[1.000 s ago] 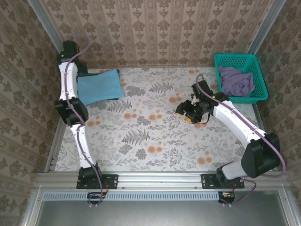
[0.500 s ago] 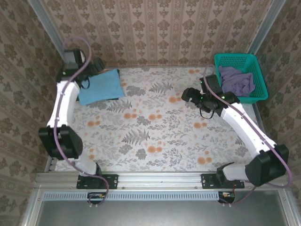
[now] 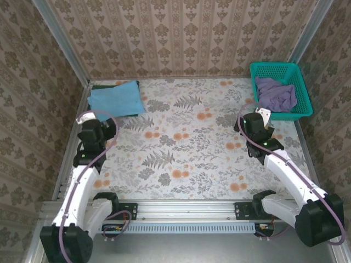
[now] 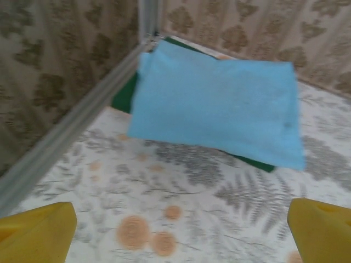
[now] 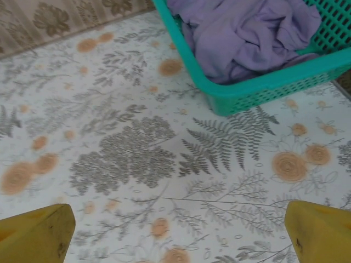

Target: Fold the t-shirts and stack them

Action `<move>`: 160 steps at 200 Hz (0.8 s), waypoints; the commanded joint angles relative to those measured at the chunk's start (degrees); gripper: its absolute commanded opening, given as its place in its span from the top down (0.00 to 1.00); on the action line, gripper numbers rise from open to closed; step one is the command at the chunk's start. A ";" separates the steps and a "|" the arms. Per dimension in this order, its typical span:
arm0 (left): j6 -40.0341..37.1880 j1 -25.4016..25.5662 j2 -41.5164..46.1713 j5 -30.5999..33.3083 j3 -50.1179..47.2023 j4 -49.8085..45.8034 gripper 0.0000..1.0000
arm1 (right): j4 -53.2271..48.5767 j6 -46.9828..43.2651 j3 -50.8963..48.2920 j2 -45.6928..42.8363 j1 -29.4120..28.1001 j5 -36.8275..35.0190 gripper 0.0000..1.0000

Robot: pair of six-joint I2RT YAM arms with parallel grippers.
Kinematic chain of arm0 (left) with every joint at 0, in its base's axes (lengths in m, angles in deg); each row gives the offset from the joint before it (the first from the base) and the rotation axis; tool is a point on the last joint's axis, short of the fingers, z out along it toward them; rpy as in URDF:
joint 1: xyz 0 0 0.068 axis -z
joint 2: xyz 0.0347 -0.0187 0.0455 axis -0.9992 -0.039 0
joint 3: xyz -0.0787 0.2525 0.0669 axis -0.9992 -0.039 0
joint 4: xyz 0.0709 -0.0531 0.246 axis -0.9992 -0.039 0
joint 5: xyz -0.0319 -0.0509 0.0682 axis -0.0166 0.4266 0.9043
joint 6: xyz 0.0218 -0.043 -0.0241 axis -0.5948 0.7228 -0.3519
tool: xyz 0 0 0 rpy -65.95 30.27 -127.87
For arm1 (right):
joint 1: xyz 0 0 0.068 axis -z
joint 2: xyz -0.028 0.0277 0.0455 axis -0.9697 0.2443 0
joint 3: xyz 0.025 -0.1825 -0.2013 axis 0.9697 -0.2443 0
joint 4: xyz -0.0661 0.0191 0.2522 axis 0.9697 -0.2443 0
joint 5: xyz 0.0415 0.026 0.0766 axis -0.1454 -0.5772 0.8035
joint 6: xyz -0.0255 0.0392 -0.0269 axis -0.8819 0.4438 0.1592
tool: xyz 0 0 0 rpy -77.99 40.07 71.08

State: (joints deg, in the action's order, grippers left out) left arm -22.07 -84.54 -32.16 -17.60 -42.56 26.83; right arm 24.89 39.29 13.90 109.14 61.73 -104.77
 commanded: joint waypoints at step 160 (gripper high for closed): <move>-13.65 -1.88 -8.80 -3.14 -20.35 32.13 0.00 | 26.74 -21.44 -26.12 -12.88 3.59 7.79 0.00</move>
State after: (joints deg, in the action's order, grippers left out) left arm -33.48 -86.66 -32.55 -20.31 -65.02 44.66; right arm 45.48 19.68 -12.94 92.07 63.90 -100.42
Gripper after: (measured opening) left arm 0.999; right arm 0.996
